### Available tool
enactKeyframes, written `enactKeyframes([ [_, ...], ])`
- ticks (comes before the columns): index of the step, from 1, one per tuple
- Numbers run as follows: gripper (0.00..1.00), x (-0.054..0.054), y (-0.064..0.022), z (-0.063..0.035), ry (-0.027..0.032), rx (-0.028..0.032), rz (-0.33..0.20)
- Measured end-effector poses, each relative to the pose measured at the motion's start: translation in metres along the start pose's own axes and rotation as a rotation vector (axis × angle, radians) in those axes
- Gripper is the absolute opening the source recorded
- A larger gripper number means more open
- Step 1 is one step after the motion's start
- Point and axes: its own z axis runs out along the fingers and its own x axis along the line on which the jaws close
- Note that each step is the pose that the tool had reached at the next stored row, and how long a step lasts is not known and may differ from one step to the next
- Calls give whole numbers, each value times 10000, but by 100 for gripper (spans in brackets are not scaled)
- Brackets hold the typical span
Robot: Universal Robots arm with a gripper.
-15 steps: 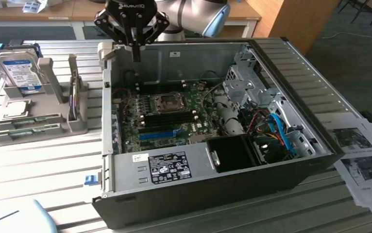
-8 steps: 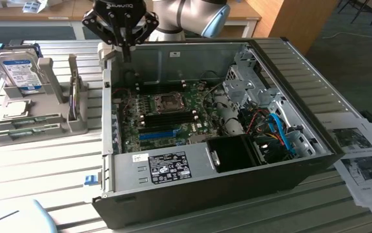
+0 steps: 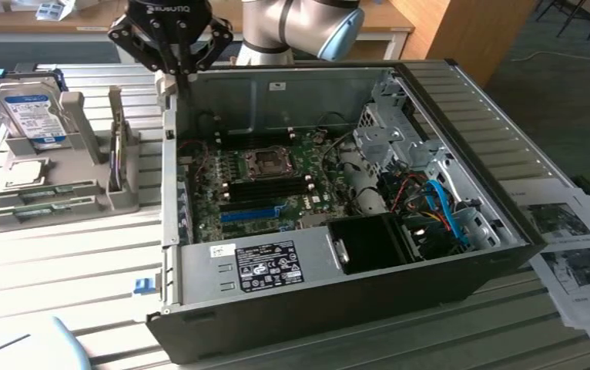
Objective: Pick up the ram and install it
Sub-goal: 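Reach for the ram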
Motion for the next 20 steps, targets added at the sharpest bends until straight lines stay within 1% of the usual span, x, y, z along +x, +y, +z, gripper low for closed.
enactKeyframes([
  [7, 9, 198, -15, -5, -1, 0, 0],
  [20, 9, 599, -45, -16, 1, 1, 0],
])
